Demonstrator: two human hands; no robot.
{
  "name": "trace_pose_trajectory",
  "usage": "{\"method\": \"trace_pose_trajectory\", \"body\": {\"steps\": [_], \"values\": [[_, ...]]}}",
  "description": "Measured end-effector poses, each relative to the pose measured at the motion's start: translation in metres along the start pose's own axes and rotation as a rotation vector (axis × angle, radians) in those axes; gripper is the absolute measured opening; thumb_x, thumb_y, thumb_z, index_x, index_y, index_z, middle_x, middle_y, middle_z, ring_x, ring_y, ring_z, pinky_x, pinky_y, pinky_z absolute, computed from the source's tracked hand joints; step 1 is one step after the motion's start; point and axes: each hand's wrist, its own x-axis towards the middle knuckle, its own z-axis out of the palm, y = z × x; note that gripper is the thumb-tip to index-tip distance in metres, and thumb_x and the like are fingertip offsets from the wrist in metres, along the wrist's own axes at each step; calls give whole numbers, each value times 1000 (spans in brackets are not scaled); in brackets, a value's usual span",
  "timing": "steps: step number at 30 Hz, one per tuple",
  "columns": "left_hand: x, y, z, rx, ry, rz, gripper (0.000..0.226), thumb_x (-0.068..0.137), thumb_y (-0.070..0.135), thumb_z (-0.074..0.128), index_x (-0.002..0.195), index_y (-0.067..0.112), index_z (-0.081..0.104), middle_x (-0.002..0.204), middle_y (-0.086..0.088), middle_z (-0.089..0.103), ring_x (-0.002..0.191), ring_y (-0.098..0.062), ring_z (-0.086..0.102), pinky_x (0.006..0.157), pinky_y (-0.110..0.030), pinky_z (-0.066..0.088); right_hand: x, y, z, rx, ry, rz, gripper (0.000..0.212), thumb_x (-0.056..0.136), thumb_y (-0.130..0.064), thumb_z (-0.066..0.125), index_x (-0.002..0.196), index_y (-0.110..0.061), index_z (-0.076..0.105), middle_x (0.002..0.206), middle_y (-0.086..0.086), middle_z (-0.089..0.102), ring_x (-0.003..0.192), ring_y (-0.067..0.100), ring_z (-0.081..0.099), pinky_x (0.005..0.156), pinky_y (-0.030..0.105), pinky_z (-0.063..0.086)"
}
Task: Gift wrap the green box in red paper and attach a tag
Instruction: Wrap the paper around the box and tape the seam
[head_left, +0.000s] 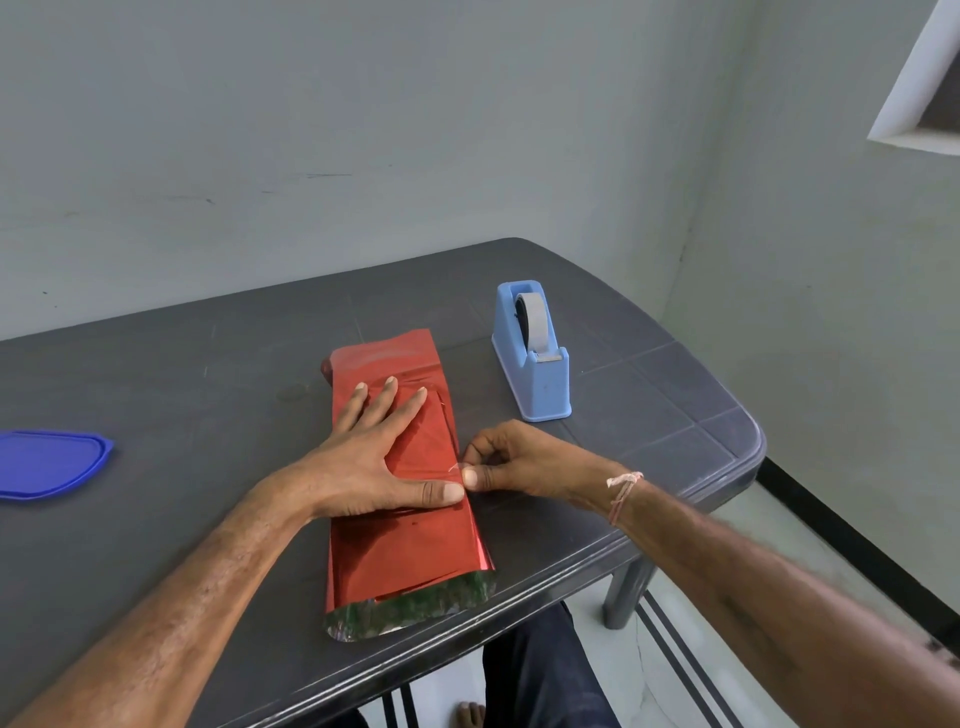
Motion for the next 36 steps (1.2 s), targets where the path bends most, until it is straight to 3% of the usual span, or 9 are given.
{"method": "trace_pose_trajectory", "body": {"steps": [5,9,11,20,24,30,36], "values": [[-1,2,-1,-1,-2,-4,142,43,103,56,155,53,-14,160,23,-35,143,-8,-42,126,-51,-7,-5,4,2,83,15,-1,11,94,-27,72,89,-17,72,96,9,72,91,16,66,88,32,54],[-1,1,-1,-2,1,-3,142,42,103,56,155,53,-14,159,24,-35,143,-7,-42,126,-52,-6,-9,0,1,90,40,22,11,96,-22,71,86,-17,69,86,1,70,77,4,63,69,14,49],[0,1,0,-2,2,-4,144,40,105,55,156,53,-13,160,23,-35,143,-7,-42,126,-52,-6,-11,0,-1,79,43,32,12,95,-24,71,86,-16,69,85,1,69,74,4,61,63,12,47],[-1,5,0,-63,25,-19,128,50,106,42,157,54,-6,162,23,-30,144,-7,-40,126,-53,-8,-15,-4,-4,33,47,69,34,95,-39,69,96,-5,72,89,0,71,82,7,61,72,23,48],[0,7,4,-49,74,-36,130,46,107,39,157,54,-2,164,23,-25,147,-8,-37,126,-56,-2,-18,-5,-3,33,53,67,31,97,-43,67,89,-13,72,87,-2,71,82,5,62,73,24,47],[-1,9,6,-2,109,-58,139,34,112,32,156,55,-1,164,24,-23,149,-9,-33,122,-68,8,-21,-3,-1,61,77,61,41,95,-47,66,95,-7,71,89,-4,71,85,5,63,78,25,47],[-4,16,9,3,152,-80,130,44,106,38,157,52,3,167,21,-18,152,-11,-28,121,-69,11,-21,0,3,64,101,31,43,95,-49,66,94,-6,71,90,-1,71,86,9,61,80,28,48]]}}
